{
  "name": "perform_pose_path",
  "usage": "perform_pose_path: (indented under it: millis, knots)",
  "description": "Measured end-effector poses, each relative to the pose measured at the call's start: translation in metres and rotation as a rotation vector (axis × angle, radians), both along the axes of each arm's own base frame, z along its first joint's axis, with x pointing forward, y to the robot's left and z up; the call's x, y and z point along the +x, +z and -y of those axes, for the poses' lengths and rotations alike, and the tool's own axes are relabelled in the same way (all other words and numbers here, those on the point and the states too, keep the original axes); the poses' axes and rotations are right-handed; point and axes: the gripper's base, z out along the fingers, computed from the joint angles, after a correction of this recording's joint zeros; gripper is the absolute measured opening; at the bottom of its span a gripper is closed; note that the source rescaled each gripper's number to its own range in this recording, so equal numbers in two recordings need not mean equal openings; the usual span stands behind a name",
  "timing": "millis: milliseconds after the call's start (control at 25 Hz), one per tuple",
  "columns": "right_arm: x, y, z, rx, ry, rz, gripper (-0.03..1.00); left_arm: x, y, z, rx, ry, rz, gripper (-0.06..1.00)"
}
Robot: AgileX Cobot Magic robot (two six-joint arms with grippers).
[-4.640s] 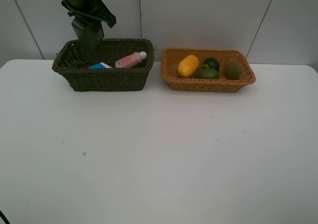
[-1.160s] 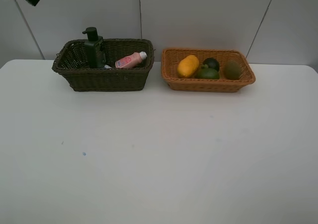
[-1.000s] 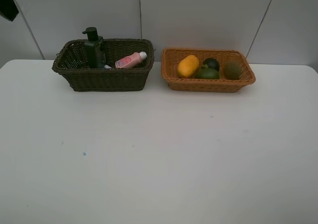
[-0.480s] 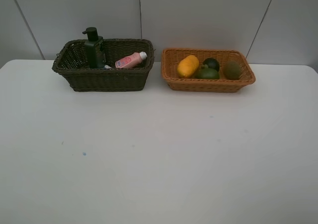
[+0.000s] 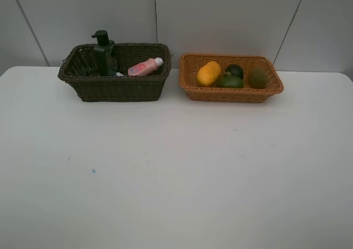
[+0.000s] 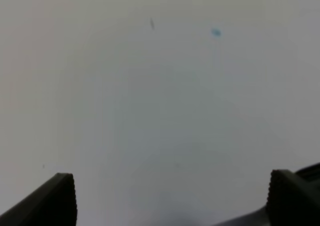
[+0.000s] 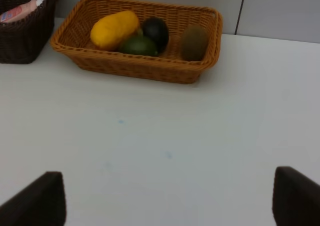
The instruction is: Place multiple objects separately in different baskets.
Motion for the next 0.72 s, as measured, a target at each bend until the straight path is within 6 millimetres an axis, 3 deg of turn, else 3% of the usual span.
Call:
perform_pose_path:
  millis: [160, 720]
  knots:
    - [0.000, 0.000, 0.000, 0.000, 0.000, 0.000, 1.00, -0.012, -0.008, -0.004, -0.026, 0.023, 0.073, 1.00]
    - [0.000, 0.000, 0.000, 0.000, 0.000, 0.000, 1.00, -0.051, -0.001, -0.009, -0.064, 0.181, 0.351, 1.00]
